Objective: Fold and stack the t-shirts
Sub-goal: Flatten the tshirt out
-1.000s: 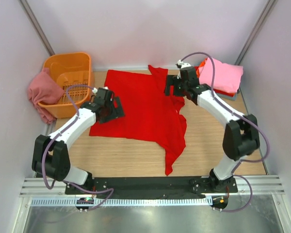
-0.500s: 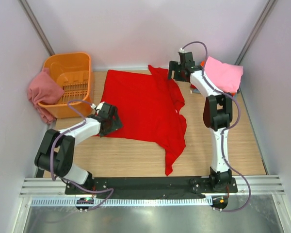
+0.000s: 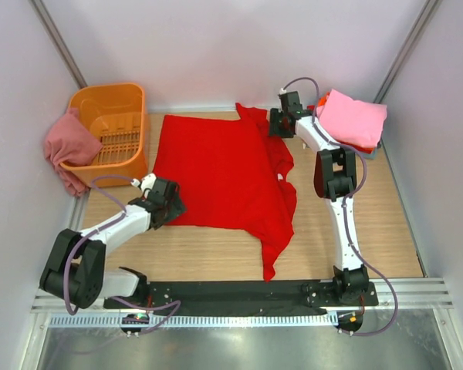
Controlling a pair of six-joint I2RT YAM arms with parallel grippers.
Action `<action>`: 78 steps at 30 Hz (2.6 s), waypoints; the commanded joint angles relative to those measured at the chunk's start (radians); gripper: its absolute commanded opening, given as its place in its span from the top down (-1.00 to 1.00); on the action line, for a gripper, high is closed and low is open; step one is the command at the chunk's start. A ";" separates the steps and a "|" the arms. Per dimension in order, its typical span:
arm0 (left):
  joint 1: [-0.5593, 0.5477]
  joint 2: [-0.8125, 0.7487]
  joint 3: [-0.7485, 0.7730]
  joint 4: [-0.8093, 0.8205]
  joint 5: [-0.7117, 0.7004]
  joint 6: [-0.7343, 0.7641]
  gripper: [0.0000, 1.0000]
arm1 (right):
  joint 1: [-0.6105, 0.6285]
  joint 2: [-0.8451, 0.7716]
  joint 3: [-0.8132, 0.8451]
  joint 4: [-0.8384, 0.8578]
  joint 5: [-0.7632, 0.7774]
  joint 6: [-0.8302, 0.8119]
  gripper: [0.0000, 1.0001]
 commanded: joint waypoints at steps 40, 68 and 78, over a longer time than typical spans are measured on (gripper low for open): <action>-0.076 -0.503 -0.067 -0.345 -0.042 -0.098 -0.55 | -0.010 -0.398 -0.207 0.125 0.122 -0.023 -0.80; 0.060 -0.376 -0.102 -0.064 0.031 -0.027 -0.67 | 0.152 -1.451 -1.782 0.241 -0.020 0.572 -0.18; 0.197 -0.320 -0.118 -0.017 0.097 -0.019 -0.61 | 0.142 -1.407 -1.777 0.238 0.073 0.536 0.97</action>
